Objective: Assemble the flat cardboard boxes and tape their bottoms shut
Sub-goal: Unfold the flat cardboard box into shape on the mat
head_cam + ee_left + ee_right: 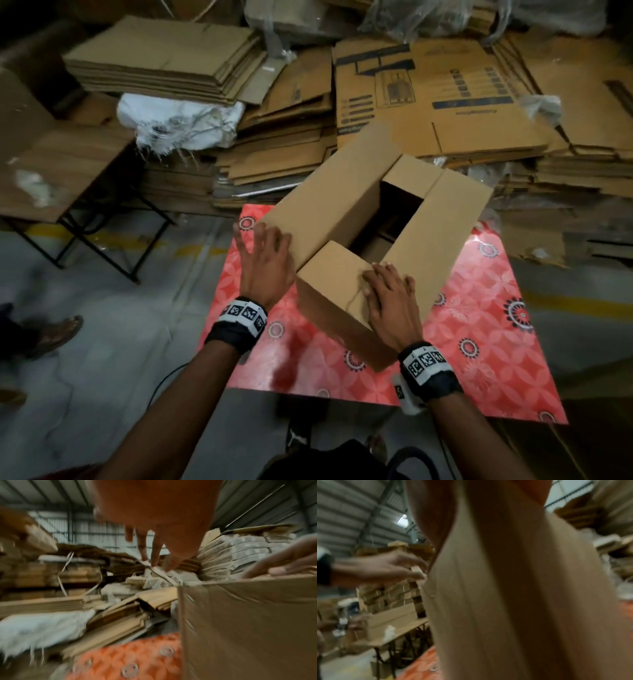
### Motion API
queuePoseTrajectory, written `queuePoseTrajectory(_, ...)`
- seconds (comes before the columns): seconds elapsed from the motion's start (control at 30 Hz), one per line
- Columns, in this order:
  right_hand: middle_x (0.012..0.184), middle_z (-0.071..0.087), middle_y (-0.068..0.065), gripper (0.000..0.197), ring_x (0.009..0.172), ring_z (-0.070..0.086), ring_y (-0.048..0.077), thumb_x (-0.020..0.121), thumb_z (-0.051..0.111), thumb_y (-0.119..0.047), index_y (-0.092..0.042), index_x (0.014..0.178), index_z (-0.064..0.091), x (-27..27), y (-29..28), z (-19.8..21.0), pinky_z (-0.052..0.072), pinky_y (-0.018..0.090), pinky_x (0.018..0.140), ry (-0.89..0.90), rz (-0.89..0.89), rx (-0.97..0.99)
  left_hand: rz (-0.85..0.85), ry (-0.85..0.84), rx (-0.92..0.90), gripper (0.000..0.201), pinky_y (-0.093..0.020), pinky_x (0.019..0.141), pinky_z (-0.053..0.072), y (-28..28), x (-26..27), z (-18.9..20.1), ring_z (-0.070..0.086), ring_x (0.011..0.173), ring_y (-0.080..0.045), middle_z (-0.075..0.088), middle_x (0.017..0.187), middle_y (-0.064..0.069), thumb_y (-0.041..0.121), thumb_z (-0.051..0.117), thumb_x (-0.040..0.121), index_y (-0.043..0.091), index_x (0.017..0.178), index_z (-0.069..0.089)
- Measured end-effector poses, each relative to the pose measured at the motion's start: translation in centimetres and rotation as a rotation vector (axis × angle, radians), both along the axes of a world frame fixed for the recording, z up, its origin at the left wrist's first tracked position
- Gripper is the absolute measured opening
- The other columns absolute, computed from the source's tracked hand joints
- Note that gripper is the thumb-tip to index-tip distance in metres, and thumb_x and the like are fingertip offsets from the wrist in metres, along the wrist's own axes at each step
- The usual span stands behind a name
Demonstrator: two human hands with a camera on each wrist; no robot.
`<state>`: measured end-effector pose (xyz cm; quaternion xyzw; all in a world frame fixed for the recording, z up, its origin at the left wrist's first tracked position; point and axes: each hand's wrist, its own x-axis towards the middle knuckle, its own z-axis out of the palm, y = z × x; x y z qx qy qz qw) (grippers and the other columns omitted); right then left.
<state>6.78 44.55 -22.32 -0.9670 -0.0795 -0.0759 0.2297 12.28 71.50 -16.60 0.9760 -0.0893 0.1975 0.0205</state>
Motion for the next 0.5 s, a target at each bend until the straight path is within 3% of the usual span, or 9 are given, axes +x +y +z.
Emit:
queuePoseTrajectory(0.13, 0.155, 0.047, 0.000, 0.041, 0.153, 0.027, 0.029, 0.106, 0.036, -0.038, -0.025, 0.140, 0.056, -0.4, 1.3, 0.1, 0.016, 0.061, 0.120, 0.008, 0.009, -0.045, 0.030, 0.251, -0.140, 0.065, -0.066, 0.118, 0.017, -0.9, -1.0, -3.4, 0.035, 0.143, -0.036, 0.048, 0.146, -0.018, 0.055, 0.038, 0.094, 0.013, 0.142, 0.052)
queuePoseTrajectory(0.3, 0.148, 0.054, -0.002, 0.040, 0.149, 0.031, 0.029, 0.104, 0.036, -0.040, -0.027, 0.133, 0.060, 0.2, 0.8, 0.2, 0.022, 0.061, 0.114, 0.002, 0.027, -0.066, -0.032, 0.396, -0.418, 0.074, -0.051, 0.111, 0.037, -1.3, -1.0, -5.7, 0.043, 0.135, -0.037, 0.051, 0.146, -0.016, 0.061, 0.024, 0.098, 0.010, 0.147, 0.045)
queuePoseTrajectory(0.5, 0.140, 0.058, -0.003, 0.030, 0.144, 0.036, 0.030, 0.100, 0.045, -0.036, -0.027, 0.122, 0.064, 1.0, 1.5, 0.3, 0.025, 0.059, 0.110, -0.010, 0.007, -0.056, -0.024, 0.433, -0.445, 0.085, -0.056, 0.119, 0.029, -0.8, -0.9, -6.5, 0.028, 0.150, -0.033, 0.034, 0.162, -0.015, 0.072, 0.009, 0.098, 0.016, 0.159, 0.030)
